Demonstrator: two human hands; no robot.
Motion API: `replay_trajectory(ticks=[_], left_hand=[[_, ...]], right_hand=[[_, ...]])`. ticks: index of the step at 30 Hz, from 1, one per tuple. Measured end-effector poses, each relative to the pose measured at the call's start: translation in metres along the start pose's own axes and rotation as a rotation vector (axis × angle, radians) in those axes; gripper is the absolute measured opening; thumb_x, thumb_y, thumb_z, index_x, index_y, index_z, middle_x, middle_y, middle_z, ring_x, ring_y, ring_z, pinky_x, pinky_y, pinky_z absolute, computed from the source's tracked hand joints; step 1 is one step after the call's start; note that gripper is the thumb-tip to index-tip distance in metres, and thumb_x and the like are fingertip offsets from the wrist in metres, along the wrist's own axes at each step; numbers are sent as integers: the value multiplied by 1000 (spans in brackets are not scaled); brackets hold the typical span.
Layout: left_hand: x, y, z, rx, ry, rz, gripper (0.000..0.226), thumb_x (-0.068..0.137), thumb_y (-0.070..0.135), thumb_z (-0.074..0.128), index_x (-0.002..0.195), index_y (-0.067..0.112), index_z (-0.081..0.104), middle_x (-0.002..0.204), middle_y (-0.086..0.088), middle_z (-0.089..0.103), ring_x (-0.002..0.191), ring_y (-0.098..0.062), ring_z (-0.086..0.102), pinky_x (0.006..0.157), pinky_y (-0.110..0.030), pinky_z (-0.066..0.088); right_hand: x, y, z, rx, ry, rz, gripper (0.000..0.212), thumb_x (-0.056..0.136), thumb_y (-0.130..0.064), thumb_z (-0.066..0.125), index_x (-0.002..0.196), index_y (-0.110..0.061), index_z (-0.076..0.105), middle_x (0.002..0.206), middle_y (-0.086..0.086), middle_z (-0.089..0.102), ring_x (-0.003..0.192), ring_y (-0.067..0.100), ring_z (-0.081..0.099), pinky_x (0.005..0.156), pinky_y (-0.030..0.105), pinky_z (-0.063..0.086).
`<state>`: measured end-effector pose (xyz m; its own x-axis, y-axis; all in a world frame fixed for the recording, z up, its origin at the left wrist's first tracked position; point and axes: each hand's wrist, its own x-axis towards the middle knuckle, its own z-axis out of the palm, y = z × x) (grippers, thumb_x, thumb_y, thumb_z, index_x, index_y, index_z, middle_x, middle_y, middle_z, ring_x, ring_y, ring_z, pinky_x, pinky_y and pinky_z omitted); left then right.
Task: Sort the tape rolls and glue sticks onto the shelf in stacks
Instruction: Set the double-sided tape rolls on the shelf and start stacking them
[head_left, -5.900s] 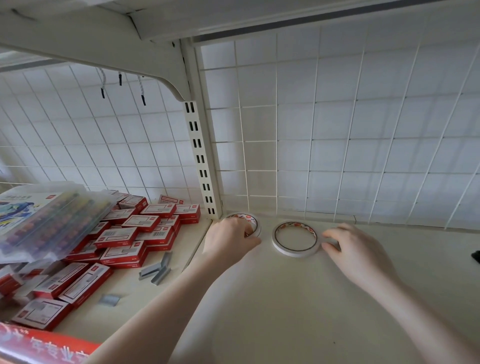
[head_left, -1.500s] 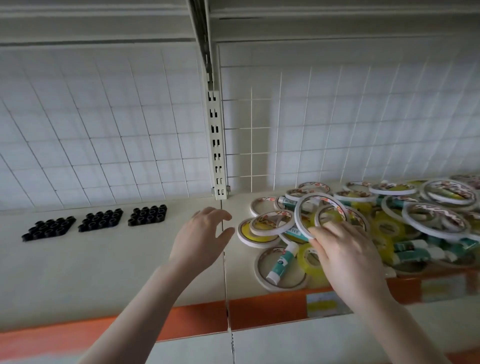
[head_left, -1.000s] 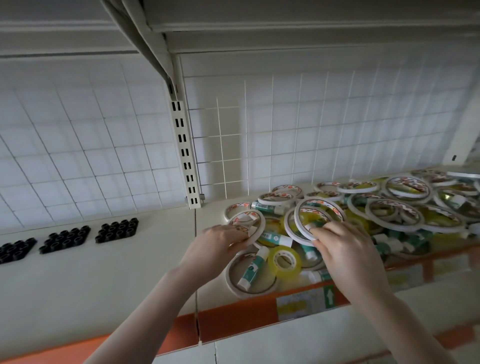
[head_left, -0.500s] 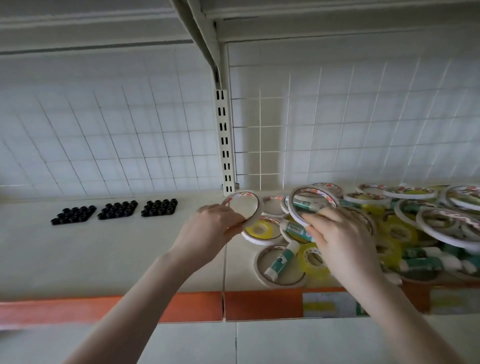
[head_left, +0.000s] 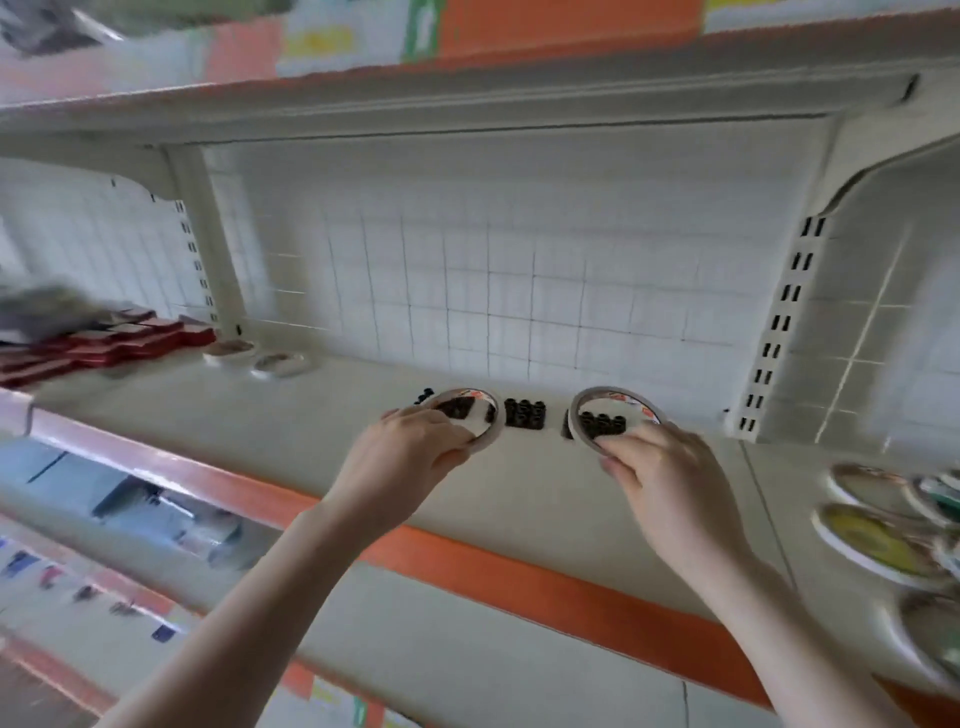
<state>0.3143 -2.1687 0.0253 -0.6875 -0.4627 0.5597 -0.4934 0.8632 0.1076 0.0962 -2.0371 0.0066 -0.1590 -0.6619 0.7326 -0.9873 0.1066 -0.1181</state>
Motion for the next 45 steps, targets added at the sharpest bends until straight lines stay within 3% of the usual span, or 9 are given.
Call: replay_trajectory(ticks=[8,15,21,27,32,38,42,45], left_hand=[[-48,-170,-61,130,2,-84,17,78,29,58,79,17,69,74,3,66,71,-23,61,59,-31,44],[-62,-268,-81,146,2,-125,5,81,23,68,84,18,70,78,3,66,76,-23,59,63,-28,37],[-50,-339,-75,178,12,-153,12,86,24,64,81,13,66,77,1,64,77,-24,57,60,-28,28],[-22,-407,-71,158,37,-182,10,81,20,69,78,11,67,74,-4,64,72,-30,58,57,-33,41],[-2,-459,-63,124,57,-168,16,81,21,70,97,22,71,84,-5,70,79,-32,62,62,-34,44],[8,-498,-48,74,27,-175,20,83,24,68,102,23,71,88,-6,71,83,-31,63,66,-36,47],[13,-517,-43,65,10,-145,16,84,24,67,98,20,72,87,-4,71,81,-30,64,65,-35,48],[17,-524,-43,70,-3,-134,15,86,25,65,97,17,72,88,-4,70,81,-29,62,63,-33,45]], right_hand=[[60,-135,97,139,-72,-2,16,65,-1,81,76,-11,74,62,4,59,60,31,58,54,35,48],[115,-206,158,177,-162,0,7,73,-7,76,73,-12,71,65,3,58,70,31,59,60,35,44],[170,-237,215,175,-262,-5,8,84,-16,66,78,-11,69,73,2,58,76,24,52,66,36,43],[224,-263,270,167,-347,-3,11,86,-17,62,78,-10,66,75,3,55,76,24,51,64,33,37],[254,-284,316,173,-414,-70,14,90,-23,58,95,-21,71,88,4,62,86,25,56,64,30,36],[269,-301,353,125,-520,-109,7,85,-19,61,85,-16,67,82,3,62,82,25,56,66,32,43],[276,-311,366,95,-572,-104,9,85,-21,59,82,-16,66,77,5,60,77,26,54,62,32,39],[276,-317,371,90,-602,-84,21,83,-17,60,67,-8,48,67,12,49,66,27,47,53,32,28]])
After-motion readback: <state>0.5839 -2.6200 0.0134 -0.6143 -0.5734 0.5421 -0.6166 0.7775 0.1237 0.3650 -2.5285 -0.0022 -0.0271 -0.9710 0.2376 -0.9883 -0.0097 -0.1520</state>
